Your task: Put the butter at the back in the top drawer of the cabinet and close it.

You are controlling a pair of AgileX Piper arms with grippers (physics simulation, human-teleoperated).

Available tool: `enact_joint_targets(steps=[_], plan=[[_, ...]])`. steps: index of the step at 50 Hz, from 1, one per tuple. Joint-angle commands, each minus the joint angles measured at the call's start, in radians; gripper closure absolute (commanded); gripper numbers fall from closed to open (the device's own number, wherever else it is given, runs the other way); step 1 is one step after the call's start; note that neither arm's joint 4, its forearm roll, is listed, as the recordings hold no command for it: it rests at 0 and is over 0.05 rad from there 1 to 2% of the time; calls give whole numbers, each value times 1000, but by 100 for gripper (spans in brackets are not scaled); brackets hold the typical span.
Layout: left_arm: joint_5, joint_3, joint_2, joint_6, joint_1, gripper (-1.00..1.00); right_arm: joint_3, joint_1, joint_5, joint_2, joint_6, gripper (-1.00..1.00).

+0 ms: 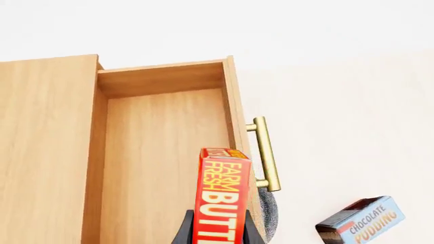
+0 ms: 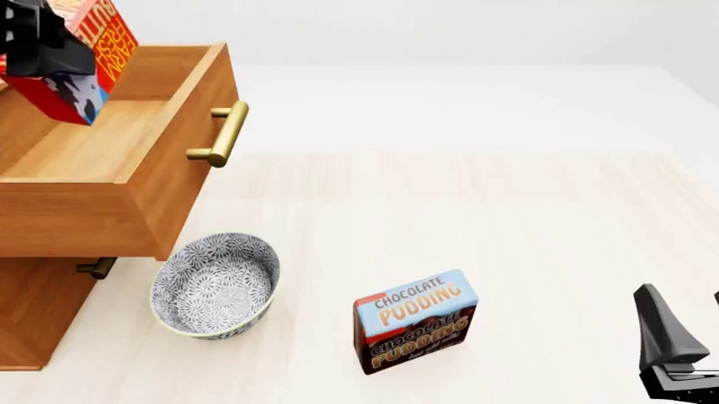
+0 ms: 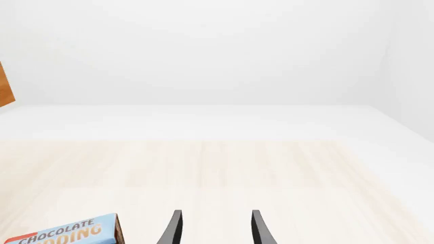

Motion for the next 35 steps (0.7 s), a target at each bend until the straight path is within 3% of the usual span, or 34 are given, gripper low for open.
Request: enact_joint_targets(steps=[1, 35], plan=[[-30, 41, -24, 36, 47, 100, 0, 0, 0, 0, 0, -100], [-128, 147, 8, 25, 85, 100, 0, 0, 0, 0, 0, -100]])
